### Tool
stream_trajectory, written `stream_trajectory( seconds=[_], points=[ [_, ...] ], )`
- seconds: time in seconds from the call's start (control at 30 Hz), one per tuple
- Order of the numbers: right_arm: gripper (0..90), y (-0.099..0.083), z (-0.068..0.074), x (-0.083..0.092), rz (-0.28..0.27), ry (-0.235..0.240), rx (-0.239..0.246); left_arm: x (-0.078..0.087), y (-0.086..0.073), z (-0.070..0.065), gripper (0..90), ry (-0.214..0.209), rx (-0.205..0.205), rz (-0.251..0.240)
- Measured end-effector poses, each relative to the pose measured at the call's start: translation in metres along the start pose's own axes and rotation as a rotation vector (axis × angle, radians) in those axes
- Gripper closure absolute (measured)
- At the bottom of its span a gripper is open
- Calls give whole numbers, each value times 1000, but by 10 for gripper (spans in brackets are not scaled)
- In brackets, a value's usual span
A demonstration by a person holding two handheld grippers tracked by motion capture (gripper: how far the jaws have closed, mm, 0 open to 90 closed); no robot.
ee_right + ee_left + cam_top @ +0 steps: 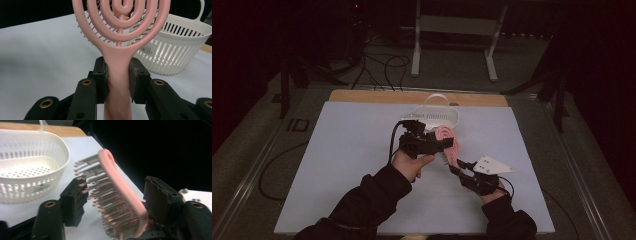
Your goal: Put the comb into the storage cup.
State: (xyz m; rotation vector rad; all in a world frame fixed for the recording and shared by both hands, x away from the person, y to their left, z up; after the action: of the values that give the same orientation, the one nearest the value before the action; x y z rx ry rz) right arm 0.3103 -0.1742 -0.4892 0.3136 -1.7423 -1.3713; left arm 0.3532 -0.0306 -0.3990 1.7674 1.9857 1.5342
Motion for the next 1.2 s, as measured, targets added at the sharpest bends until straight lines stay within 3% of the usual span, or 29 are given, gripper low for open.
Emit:
stream_trajectory(
  seconds=[0.13, 0.57, 0.73, 1.0, 1.03, 1.13, 1.2],
  points=[
    [708, 0, -1, 1, -3, -5, -2, -2, -1, 0, 456, -14, 12, 9],
    [703, 0, -3, 1, 10, -39, -15, -4, 0, -3, 586, -65, 38, 22],
    [703, 1, -5, 2, 4, -48, -19, -4, 2, -6, 642, -63, 28, 13],
    [697, 3, -5, 4, -6, -54, -29, -3, 5, -11, 648, -67, 5, 5],
    [678, 4, -5, 5, -6, -47, -32, -3, 6, -12, 648, -69, -1, 6],
    [469, 7, -4, 7, -21, -28, -43, -4, 7, -16, 652, -73, -20, 14],
    [360, 9, -4, 8, -29, -48, -40, -4, 8, -18, 654, -76, -27, 16]
  ],
)
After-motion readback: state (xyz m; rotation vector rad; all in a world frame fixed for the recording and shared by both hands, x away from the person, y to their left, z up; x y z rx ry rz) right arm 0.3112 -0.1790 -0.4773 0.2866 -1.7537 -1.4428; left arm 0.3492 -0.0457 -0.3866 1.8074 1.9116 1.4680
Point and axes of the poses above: each handheld gripper's, and its own axes: x roughly backward along the jaws, y roughly out of its top, z roughly to its left, the point moved 6 cm from there along -x, roughly forward along the jaws, and after that the axes turned 6 degrees about z, right-handed, at the moved point
